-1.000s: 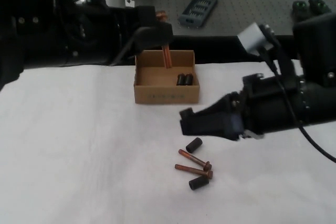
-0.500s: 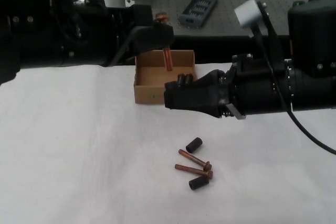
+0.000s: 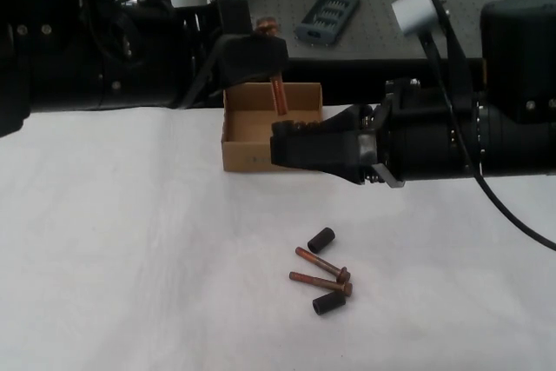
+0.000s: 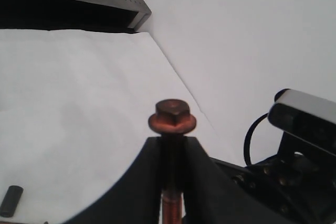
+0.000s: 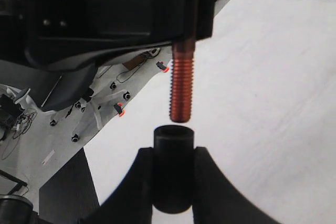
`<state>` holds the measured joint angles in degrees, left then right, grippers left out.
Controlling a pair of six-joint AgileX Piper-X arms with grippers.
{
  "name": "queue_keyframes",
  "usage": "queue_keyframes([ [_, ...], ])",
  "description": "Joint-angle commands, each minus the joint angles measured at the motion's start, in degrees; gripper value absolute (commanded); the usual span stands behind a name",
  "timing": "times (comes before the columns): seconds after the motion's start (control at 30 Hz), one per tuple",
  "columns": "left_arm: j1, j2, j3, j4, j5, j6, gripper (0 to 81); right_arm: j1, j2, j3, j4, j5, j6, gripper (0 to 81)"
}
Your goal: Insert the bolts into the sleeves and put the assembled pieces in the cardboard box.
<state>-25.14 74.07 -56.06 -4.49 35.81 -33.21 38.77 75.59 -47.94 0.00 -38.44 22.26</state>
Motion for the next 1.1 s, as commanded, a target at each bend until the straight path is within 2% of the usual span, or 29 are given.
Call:
queue_keyframes([
  [0.0, 0.1, -1.26, -0.28, 0.36, 0.91, -0.71, 0.6, -0.03, 0.21, -0.42, -0.8, 0.23, 0.02, 2.8],
  [0.47, 0.1, -2.51, 1.57, 3.62, 0.91, 0.93, 0.6, -0.77, 0.21, -0.42, -0.8, -0.12, -0.43, 2.8],
  [0.8, 0.1, -2.51, 1.57, 3.14, 0.91, 2.76, 0.6, -0.77, 0.21, -0.42, -0.8, -5.51, -0.43, 2.8],
  [1.07, 0.1, -2.51, 1.57, 3.15, 0.91, 2.24, 0.6, -0.77, 0.21, -0.42, -0.8, -5.89, -0.43, 2.8],
])
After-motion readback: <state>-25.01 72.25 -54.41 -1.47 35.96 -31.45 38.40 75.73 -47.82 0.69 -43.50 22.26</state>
